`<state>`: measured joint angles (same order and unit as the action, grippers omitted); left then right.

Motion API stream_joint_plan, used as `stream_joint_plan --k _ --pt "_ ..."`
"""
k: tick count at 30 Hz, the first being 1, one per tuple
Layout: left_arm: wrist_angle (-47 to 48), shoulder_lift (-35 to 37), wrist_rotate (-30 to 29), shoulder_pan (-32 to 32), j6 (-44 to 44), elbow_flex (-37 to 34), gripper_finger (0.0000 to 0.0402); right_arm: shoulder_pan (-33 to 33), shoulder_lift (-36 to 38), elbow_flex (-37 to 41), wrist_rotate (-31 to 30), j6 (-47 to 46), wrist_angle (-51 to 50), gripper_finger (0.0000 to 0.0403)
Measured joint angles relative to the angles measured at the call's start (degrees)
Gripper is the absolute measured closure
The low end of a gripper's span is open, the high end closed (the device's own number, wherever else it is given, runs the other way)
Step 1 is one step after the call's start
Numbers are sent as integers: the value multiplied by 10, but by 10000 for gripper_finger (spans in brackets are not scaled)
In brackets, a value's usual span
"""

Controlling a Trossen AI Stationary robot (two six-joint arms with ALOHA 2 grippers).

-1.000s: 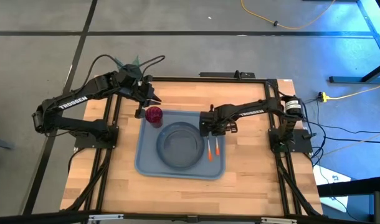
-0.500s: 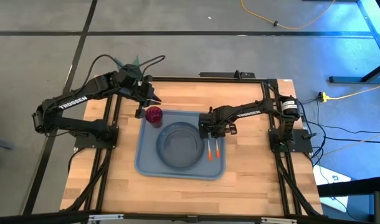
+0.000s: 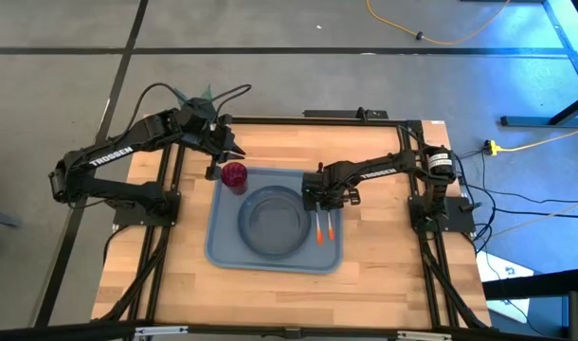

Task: Pick and place plate/cup/fork/spoon on tray
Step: Put the orange spoon on the blue tray, beside the orange fork, then adjust the blue tray

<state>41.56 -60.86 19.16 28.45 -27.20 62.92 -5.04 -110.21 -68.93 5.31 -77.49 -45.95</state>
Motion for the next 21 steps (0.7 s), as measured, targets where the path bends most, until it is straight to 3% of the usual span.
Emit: stream_joint_plan --k 21 --pt "0 0 0 0 0 0 355 0 3 -39 20 -29 -29 357"
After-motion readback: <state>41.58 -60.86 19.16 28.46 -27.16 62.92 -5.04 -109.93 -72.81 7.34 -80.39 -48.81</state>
